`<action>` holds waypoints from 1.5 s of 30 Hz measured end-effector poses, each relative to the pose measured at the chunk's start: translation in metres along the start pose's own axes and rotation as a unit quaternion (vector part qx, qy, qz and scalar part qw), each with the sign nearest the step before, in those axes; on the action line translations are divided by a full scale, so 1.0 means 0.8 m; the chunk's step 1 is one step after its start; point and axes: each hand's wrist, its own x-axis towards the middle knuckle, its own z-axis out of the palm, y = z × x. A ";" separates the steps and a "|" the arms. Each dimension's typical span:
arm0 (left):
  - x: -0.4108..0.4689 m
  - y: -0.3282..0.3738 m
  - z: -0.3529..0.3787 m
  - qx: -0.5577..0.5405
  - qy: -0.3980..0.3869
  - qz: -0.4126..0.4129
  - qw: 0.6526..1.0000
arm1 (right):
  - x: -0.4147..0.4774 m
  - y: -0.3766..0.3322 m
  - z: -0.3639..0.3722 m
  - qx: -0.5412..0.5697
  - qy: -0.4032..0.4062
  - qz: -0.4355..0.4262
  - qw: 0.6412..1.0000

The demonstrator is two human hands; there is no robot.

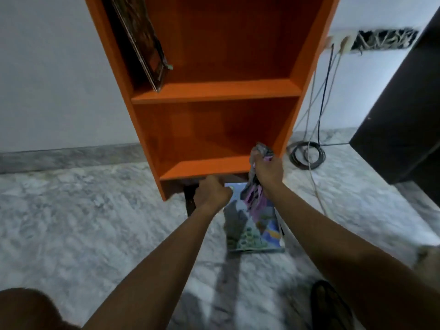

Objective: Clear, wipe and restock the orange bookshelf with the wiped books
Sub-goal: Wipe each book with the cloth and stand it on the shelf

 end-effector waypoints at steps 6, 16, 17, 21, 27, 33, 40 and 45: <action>-0.016 -0.091 0.115 0.015 -0.133 -0.139 0.981 | 0.005 0.127 -0.044 -0.094 -0.012 0.118 0.988; 0.021 -0.108 0.144 -0.184 -0.128 -0.214 0.951 | -0.031 0.241 -0.053 -0.463 -0.148 -0.085 0.870; 0.024 -0.105 0.144 -0.229 -0.151 -0.216 0.937 | -0.033 0.239 -0.050 -0.439 -0.150 -0.088 0.881; 0.046 -0.126 0.160 -0.342 -0.222 -0.200 0.891 | -0.054 0.232 -0.037 -0.272 -0.189 -0.080 0.940; -0.002 -0.076 0.093 -0.388 -0.265 -0.109 0.876 | -0.068 0.187 -0.017 -0.118 -0.244 -0.105 0.957; -0.037 -0.043 0.036 -0.369 -0.333 -0.012 0.868 | -0.022 0.091 -0.005 -0.132 -0.131 -0.218 0.958; -0.072 -0.013 -0.021 -0.388 -0.330 0.098 0.855 | 0.009 0.022 -0.031 -0.047 0.001 -0.236 0.971; -0.087 -0.008 -0.045 -0.392 -0.316 0.119 0.856 | 0.031 0.069 -0.035 -0.136 0.040 -0.144 0.979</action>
